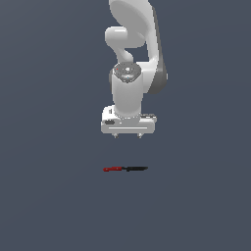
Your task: Pick up the object and move it to a goal position.
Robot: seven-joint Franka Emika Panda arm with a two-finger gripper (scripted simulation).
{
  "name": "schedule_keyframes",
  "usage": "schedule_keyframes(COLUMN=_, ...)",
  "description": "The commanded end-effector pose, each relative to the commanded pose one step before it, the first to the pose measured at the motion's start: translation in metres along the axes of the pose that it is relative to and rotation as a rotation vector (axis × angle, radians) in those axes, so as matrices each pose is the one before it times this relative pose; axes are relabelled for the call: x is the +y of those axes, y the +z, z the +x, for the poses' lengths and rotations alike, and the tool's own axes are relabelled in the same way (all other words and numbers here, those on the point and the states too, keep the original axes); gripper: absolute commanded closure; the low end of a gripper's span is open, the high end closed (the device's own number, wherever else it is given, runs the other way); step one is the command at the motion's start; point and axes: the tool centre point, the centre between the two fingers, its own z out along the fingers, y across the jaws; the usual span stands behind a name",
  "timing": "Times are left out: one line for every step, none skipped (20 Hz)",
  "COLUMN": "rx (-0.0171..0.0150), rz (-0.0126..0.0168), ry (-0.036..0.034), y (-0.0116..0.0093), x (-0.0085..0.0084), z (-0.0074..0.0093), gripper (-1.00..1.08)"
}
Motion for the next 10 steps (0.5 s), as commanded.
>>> schedule_keyframes(rx=0.00000, rz=0.00000, ry=0.00000, y=0.00000, x=0.00001, z=0.00000, gripper=-0.92)
schedule_keyframes(rx=0.00034, rz=0.00000, ry=-0.00091, y=-0.00017, x=-0.00062, z=0.00011, gripper=-0.92)
schedule_keyframes(rx=0.00097, rz=0.00003, ry=-0.00258, y=-0.00047, x=-0.00174, z=0.00034, gripper=-0.92)
schedule_keyframes(rx=0.00157, rz=0.00006, ry=-0.00419, y=-0.00076, x=-0.00281, z=0.00054, gripper=-0.92)
schedule_keyframes(rx=0.00218, rz=0.00009, ry=-0.00582, y=-0.00105, x=-0.00388, z=0.00074, gripper=-0.92)
schedule_keyframes(rx=0.00276, rz=0.00013, ry=-0.00744, y=-0.00133, x=-0.00492, z=0.00092, gripper=-0.92)
schedule_keyframes(rx=0.00331, rz=0.00017, ry=-0.00905, y=-0.00161, x=-0.00591, z=0.00109, gripper=-0.92)
schedule_keyframes(rx=0.00338, rz=0.00019, ry=-0.00942, y=-0.00165, x=-0.00602, z=0.00110, gripper=-0.92)
schedule_keyframes(rx=0.00277, rz=0.00016, ry=-0.00796, y=-0.00137, x=-0.00493, z=0.00088, gripper=-0.92)
schedule_keyframes(rx=0.00211, rz=0.00012, ry=-0.00631, y=-0.00106, x=-0.00374, z=0.00066, gripper=-0.92)
